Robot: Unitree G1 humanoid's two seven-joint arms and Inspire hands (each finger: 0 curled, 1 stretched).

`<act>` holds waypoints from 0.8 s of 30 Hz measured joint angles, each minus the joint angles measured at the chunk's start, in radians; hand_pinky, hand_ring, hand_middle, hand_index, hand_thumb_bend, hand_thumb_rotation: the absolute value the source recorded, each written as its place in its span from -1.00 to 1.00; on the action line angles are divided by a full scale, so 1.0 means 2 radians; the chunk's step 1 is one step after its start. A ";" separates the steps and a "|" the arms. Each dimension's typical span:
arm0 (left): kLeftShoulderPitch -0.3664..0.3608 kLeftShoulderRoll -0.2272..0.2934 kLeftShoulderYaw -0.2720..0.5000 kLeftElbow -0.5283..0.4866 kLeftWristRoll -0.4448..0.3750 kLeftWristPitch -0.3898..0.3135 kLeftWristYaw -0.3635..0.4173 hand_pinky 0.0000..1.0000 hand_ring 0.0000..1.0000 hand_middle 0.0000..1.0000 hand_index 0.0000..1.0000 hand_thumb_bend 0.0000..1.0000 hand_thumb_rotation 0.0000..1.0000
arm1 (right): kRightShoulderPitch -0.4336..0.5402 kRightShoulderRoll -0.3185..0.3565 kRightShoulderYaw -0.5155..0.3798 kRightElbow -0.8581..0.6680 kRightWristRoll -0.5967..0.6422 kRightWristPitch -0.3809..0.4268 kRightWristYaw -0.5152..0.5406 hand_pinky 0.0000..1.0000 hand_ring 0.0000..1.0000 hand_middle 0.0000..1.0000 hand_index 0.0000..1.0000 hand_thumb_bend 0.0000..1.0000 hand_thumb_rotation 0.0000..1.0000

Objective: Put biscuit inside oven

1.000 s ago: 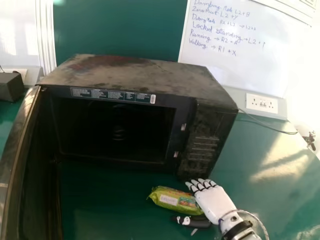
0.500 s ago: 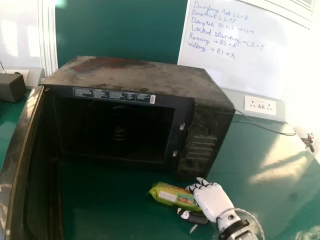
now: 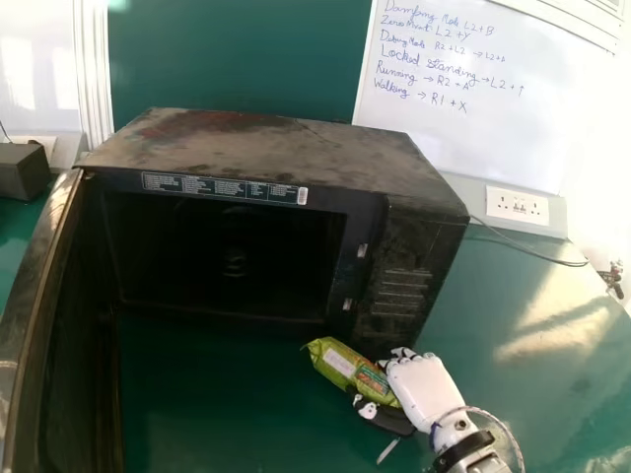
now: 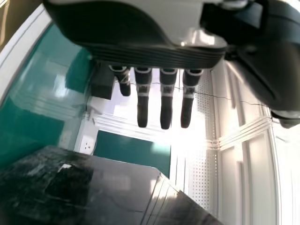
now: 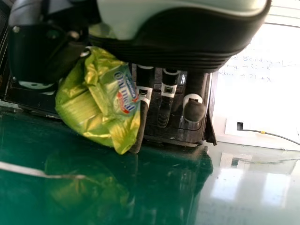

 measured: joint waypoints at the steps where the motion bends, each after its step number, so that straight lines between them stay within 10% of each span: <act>1: 0.000 0.000 0.000 0.000 0.000 0.000 0.000 0.70 0.61 0.64 0.62 0.72 0.34 | 0.000 0.000 0.000 0.000 0.003 0.000 0.000 -0.96 -0.92 -0.11 -0.03 0.02 -1.00; 24: -0.001 0.000 0.005 0.010 -0.018 0.006 -0.014 0.67 0.57 0.61 0.59 0.74 0.42 | 0.063 -0.012 -0.042 -0.138 0.087 -0.058 0.054 -0.94 -0.89 -0.10 -0.03 0.02 -1.00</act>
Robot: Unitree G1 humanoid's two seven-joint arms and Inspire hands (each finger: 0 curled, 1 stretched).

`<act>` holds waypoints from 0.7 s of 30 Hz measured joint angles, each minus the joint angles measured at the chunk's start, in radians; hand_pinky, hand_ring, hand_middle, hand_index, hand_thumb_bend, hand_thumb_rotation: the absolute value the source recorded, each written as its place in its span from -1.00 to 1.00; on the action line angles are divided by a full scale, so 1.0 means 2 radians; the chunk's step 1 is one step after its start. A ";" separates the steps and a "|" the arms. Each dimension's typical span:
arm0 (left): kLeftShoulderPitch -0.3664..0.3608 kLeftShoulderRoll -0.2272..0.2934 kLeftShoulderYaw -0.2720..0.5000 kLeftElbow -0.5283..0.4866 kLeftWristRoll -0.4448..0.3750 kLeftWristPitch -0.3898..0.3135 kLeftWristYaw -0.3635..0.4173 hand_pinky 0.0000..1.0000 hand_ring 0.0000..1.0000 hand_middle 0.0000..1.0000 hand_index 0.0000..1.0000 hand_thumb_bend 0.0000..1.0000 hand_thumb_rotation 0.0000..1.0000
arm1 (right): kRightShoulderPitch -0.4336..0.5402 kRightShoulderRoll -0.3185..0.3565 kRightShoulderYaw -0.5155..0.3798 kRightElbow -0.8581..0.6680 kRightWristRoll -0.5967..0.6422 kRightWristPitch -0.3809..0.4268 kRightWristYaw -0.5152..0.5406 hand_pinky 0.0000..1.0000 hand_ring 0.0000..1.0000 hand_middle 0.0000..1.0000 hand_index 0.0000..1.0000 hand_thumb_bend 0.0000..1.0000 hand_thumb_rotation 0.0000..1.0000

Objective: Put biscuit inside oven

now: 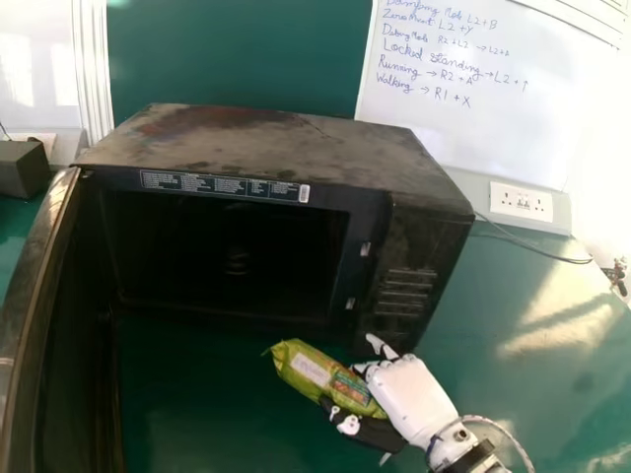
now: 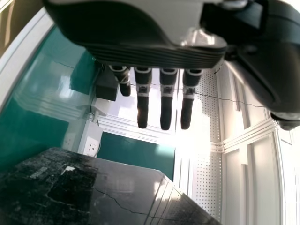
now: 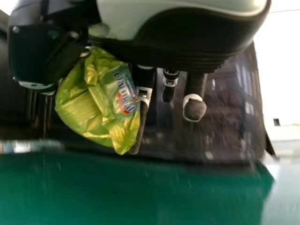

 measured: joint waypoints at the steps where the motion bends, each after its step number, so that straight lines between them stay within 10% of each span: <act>1: 0.000 0.000 0.001 0.002 0.000 0.000 -0.002 0.68 0.58 0.60 0.59 0.73 0.41 | -0.001 0.001 -0.001 -0.002 0.002 -0.003 0.003 -0.94 -0.90 -0.10 -0.03 0.02 -1.00; 21: -0.001 0.000 0.003 0.003 -0.001 0.008 -0.004 0.70 0.56 0.62 0.59 0.69 0.39 | -0.053 0.069 0.015 0.017 0.002 -0.031 0.023 -0.95 -0.91 -0.11 -0.03 0.02 -1.00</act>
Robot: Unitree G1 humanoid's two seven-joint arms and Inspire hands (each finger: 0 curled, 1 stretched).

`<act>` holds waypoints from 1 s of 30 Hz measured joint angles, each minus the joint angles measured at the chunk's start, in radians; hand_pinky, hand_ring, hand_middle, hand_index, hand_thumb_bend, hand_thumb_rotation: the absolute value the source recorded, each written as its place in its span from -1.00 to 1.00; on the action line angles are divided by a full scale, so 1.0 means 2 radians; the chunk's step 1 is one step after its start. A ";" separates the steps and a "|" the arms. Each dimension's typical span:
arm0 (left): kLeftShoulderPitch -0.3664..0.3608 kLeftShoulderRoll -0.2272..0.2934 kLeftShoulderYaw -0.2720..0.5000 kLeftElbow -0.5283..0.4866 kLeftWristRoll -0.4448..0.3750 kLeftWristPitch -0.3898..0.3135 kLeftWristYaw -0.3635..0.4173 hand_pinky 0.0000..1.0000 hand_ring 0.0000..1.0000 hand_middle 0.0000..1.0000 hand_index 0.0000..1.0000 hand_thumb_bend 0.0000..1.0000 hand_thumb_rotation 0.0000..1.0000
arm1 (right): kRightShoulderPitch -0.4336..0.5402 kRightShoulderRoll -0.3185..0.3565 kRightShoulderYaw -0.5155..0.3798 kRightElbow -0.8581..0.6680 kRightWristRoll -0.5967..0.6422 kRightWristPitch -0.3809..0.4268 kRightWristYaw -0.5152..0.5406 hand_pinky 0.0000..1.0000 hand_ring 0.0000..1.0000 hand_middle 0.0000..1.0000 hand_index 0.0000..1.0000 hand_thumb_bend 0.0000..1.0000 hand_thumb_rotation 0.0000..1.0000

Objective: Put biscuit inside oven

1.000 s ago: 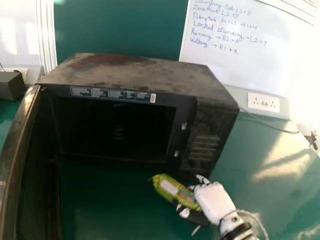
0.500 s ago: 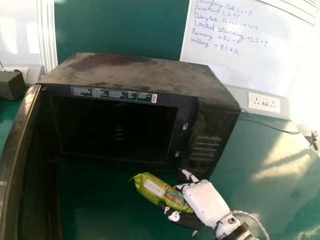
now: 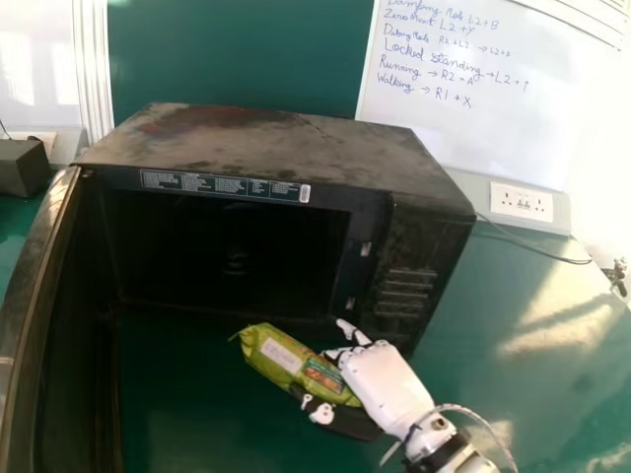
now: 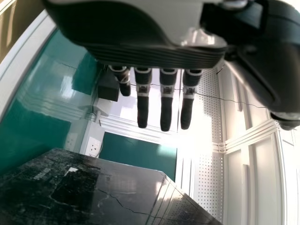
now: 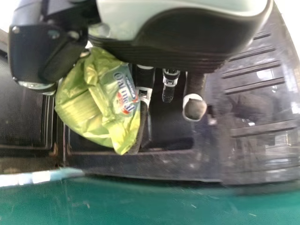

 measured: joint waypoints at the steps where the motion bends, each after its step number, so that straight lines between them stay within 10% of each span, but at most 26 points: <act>1: 0.000 0.000 0.000 0.000 0.000 0.000 0.000 0.71 0.57 0.62 0.59 0.69 0.39 | -0.003 0.006 0.003 0.002 -0.003 0.000 0.000 -0.95 -0.90 -0.11 -0.03 0.02 -1.00; 30: 0.000 -0.001 -0.006 -0.007 0.003 0.002 0.003 0.64 0.58 0.61 0.61 0.67 0.21 | -0.142 0.111 0.067 0.111 -0.040 0.050 0.003 -0.93 -0.87 -0.09 -0.03 0.03 -1.00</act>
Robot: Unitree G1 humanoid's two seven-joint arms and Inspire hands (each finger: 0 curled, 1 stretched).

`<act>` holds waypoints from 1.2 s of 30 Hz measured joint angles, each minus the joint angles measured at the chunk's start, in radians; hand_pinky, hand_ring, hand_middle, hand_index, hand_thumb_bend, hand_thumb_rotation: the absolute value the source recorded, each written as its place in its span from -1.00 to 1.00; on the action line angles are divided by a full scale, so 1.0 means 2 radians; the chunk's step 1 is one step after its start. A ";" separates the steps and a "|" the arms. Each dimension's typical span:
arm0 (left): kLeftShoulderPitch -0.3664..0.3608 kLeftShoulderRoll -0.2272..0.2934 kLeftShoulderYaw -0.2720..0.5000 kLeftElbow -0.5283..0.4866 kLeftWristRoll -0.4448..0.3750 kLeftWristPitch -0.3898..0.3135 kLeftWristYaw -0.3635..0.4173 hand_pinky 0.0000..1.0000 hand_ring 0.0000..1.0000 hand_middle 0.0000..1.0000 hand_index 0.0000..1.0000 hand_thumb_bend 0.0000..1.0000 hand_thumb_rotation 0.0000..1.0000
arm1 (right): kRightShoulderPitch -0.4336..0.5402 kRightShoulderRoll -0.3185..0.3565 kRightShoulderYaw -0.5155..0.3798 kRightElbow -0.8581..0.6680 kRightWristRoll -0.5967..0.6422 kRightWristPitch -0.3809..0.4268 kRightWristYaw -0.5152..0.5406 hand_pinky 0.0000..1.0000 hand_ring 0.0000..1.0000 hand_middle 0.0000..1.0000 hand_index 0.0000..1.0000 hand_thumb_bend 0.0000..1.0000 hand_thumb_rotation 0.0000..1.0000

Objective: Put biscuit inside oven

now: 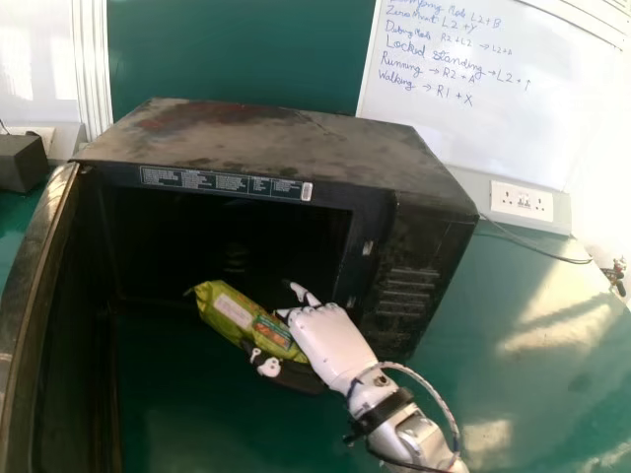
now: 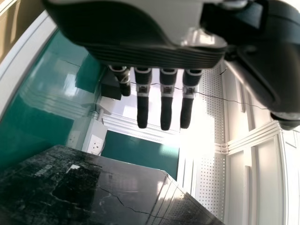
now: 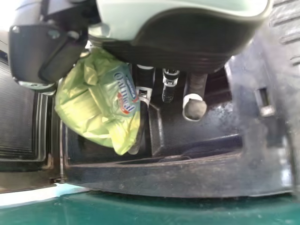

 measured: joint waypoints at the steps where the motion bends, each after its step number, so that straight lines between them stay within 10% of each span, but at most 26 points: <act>1: 0.000 0.000 0.000 0.000 0.000 0.000 0.000 0.62 0.57 0.61 0.61 0.67 0.19 | -0.009 0.005 0.002 0.010 0.000 0.000 -0.001 -0.93 -0.87 -0.10 -0.03 0.02 -1.00; 36: 0.000 0.000 -0.005 0.003 0.001 0.001 -0.010 0.78 0.59 0.63 0.64 0.64 0.23 | -0.365 0.128 0.079 0.561 0.012 0.031 -0.152 -0.93 -0.86 -0.10 -0.03 0.02 -1.00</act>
